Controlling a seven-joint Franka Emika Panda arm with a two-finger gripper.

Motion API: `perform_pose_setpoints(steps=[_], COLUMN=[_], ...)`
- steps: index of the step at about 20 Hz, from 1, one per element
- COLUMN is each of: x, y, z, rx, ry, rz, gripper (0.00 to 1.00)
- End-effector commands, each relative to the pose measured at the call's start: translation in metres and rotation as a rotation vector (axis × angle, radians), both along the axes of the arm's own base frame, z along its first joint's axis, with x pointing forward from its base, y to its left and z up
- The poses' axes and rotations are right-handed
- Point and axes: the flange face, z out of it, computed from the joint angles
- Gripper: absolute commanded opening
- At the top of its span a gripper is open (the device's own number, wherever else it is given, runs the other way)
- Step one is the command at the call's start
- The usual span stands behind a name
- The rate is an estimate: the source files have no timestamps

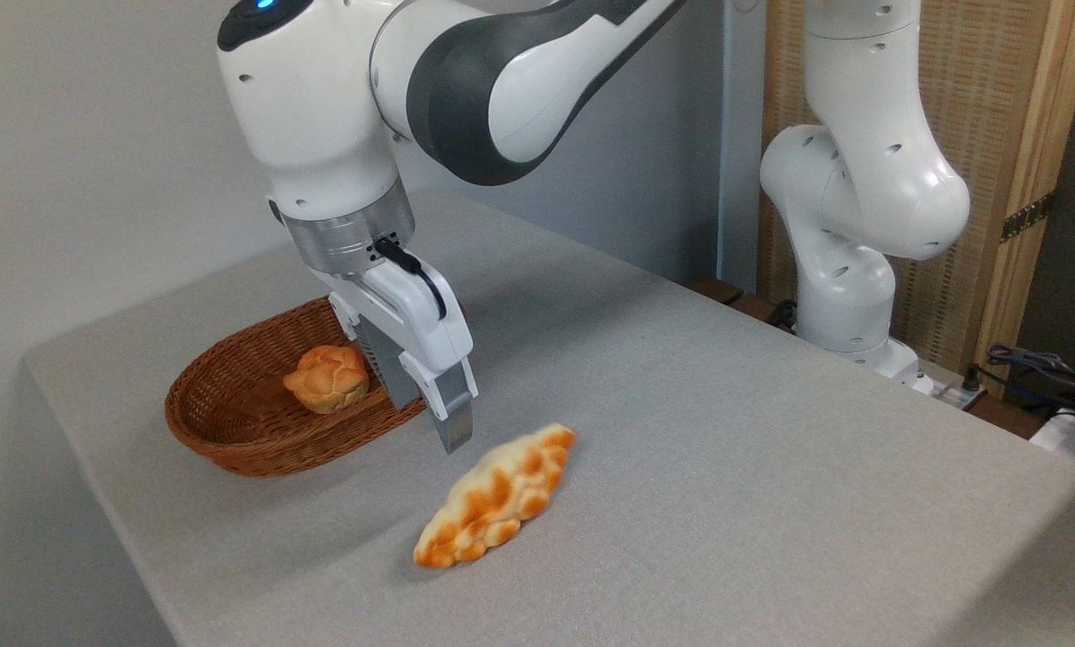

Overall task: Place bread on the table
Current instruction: 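Lower the croissant onto the table and open the gripper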

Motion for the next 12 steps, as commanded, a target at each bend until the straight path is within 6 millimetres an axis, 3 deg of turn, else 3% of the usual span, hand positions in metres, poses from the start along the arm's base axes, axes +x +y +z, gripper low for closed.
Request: perform_pose_setpoints(steps=[1,8,12], x=[0.000,-0.013,-0.012], y=[-0.002,0.003,0.009], z=[0.018,0.070,0.071], rx=[-0.005,0.018,0.069], ry=[-0.048,-0.153,-0.160], rz=[-0.020,0.017,0.059], gripper=[1.00,1.00,1.00])
